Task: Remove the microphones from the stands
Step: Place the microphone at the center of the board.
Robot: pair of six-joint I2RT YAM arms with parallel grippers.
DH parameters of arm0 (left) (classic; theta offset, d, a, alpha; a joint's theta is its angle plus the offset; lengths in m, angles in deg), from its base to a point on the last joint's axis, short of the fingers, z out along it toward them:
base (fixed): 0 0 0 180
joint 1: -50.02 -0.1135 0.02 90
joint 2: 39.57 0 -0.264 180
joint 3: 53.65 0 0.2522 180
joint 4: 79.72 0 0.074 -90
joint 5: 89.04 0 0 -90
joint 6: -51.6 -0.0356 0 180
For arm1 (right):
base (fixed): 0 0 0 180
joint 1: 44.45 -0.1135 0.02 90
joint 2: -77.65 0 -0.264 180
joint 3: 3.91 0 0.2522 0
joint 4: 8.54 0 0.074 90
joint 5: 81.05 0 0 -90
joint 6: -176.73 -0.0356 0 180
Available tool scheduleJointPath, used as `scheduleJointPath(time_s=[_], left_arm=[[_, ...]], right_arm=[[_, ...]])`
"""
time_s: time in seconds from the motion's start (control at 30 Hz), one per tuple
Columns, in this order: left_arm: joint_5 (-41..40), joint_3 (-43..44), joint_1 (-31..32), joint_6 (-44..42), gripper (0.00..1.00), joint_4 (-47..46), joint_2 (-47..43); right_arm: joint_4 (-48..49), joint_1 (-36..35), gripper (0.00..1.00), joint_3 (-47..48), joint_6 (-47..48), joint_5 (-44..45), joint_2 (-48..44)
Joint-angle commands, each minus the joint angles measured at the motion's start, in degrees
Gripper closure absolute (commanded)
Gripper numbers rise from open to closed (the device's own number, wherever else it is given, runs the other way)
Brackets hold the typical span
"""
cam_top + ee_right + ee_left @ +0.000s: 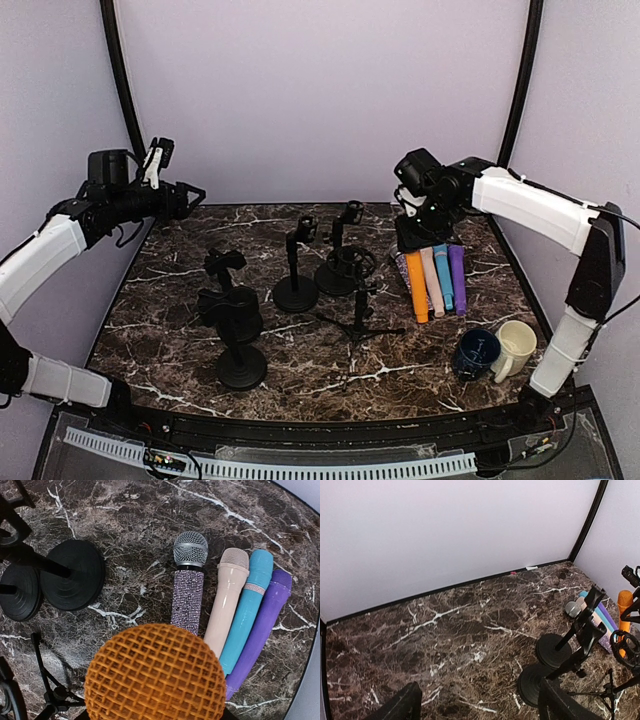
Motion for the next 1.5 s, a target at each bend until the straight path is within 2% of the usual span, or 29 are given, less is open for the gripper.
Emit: scheduleJointPath(time_s=[0.0, 0.13, 0.37, 0.53, 0.67, 0.77, 1.13, 1.23, 1.47], left_arm=[[-3.1, -7.1, -0.8, 0.1, 0.18, -5.4, -5.6], [-6.9, -11.8, -0.9, -2.5, 0.18, -8.9, -8.0], [-7.5, -12.6, -0.8, -4.5, 0.18, -8.1, -7.9], [-6.0, -12.6, -0.9, -4.1, 0.18, -8.3, -7.4], [-6.1, -12.7, -0.9, -4.2, 0.18, -8.3, -7.1], [-5.9, -12.8, -0.9, -4.1, 0.18, -8.2, -7.0], [-5.6, -12.9, -0.9, -4.1, 0.18, -7.9, -6.6], [-5.5, -12.9, -0.9, -4.1, 0.18, -7.9, -6.5], [-5.7, -12.8, -0.9, -4.4, 0.18, -7.7, -6.5]], right_arm=[[1.6, 1.7, 1.00, 3.0, 1.4, -5.5, 4.1], [2.1, 2.7, 1.00, 5.0, 2.4, -6.7, 9.0], [5.2, 3.4, 1.00, 7.4, 3.7, -7.6, 15.2], [7.0, 3.7, 0.95, 8.6, 3.1, -7.3, 19.7], [8.7, 3.7, 0.84, 9.5, 2.3, -8.9, 23.0], [9.3, 3.7, 0.82, 10.4, 1.7, -9.4, 25.0], [6.6, 3.7, 0.78, 10.9, 2.1, 1.6, 27.9], [7.1, 3.7, 0.73, 10.6, 2.2, 1.4, 28.0], [7.3, 3.7, 0.54, 11.5, 1.8, 0.2, 29.0]])
